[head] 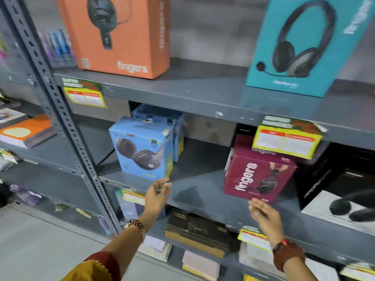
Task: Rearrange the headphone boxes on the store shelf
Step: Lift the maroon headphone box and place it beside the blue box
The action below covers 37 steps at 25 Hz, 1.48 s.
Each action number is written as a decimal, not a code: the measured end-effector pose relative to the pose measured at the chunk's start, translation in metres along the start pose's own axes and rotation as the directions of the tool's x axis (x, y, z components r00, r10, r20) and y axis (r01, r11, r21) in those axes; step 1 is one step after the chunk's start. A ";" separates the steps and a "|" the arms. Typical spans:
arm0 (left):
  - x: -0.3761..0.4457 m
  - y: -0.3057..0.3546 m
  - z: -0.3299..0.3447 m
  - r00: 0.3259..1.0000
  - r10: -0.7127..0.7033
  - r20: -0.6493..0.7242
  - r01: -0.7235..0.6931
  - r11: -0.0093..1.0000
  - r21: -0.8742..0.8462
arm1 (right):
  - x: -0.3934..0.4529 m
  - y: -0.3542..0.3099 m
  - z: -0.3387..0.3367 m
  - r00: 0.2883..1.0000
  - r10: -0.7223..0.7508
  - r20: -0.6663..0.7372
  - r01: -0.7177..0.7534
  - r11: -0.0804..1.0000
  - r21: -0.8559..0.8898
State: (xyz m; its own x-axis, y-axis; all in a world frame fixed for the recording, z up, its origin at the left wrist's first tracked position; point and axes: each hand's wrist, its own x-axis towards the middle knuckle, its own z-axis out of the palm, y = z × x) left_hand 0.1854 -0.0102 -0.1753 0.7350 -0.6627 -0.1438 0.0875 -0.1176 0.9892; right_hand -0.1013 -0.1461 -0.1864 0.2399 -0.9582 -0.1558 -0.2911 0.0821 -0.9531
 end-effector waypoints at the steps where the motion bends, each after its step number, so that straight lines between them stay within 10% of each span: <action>1: -0.014 0.002 0.030 0.999 -0.004 0.053 0.004 1.000 -0.004 | 0.002 0.006 -0.026 1.000 0.025 -0.001 -0.025 1.000 0.016; 15: -0.067 0.077 0.218 0.990 0.038 0.133 -0.044 0.998 0.038 | 0.043 -0.073 -0.115 0.992 -0.087 0.094 0.068 0.981 0.184; 37: -0.099 0.088 0.071 0.928 0.142 0.343 -0.144 0.989 -0.021 | -0.048 -0.111 -0.062 0.990 -0.127 0.059 0.121 0.987 0.104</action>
State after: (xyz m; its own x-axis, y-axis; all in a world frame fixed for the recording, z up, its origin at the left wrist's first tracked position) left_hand 0.0730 -0.0074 -0.0756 0.4641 -0.8858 -0.0023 -0.0052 -0.0053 1.0000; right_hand -0.1380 -0.1261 -0.0565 0.3289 -0.9431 -0.0484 -0.1622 -0.0060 -0.9867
